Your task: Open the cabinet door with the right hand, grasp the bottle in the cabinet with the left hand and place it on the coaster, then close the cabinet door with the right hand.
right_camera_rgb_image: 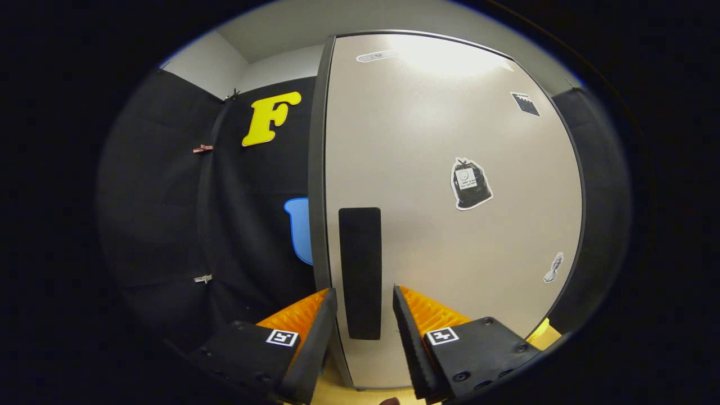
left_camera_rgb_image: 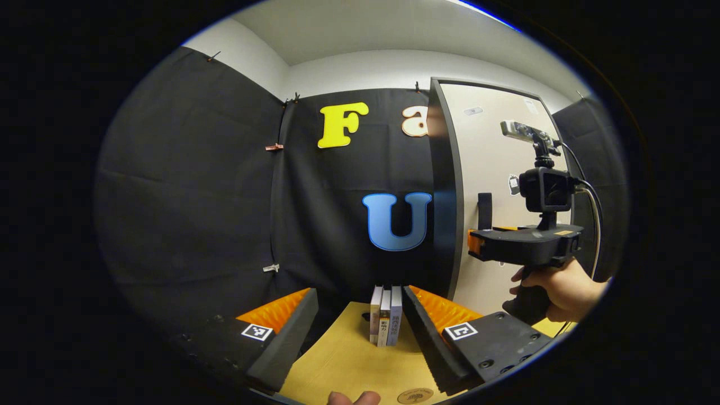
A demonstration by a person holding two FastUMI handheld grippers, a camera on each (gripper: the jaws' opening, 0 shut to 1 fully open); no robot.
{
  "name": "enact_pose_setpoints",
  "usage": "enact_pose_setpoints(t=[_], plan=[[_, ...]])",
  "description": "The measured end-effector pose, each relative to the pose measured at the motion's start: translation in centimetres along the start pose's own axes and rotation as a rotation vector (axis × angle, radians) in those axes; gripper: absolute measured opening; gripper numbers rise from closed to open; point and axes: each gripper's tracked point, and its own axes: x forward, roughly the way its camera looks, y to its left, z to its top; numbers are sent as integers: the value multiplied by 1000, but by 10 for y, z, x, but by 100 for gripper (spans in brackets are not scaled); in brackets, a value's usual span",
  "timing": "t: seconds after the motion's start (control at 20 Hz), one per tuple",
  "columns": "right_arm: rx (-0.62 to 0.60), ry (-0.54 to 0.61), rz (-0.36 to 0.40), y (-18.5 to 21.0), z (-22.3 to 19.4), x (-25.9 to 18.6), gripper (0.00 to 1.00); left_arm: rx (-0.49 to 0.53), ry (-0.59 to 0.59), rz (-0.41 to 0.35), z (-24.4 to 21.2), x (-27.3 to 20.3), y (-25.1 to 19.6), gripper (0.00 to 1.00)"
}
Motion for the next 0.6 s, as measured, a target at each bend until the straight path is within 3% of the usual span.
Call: enact_pose_setpoints(t=[0.05,0.1,0.2,0.25,0.3,0.6], plan=[[6,-5,-12,-2,1,2,63,-2,1,2,-2,1,1,95],[20,6,8,2,-3,10,52,-1,1,5,-3,1,3,95],[17,-11,-8,2,-1,6,40,5,9,17,-6,-3,9,95],[6,-19,-18,-1,1,-1,40,5,13,20,-8,-6,11,95],[3,-30,-15,0,-2,14,30,2,17,22,-9,-7,12,95],[6,5,75,5,1,-14,16,-10,15,25,-5,-15,13,95]])
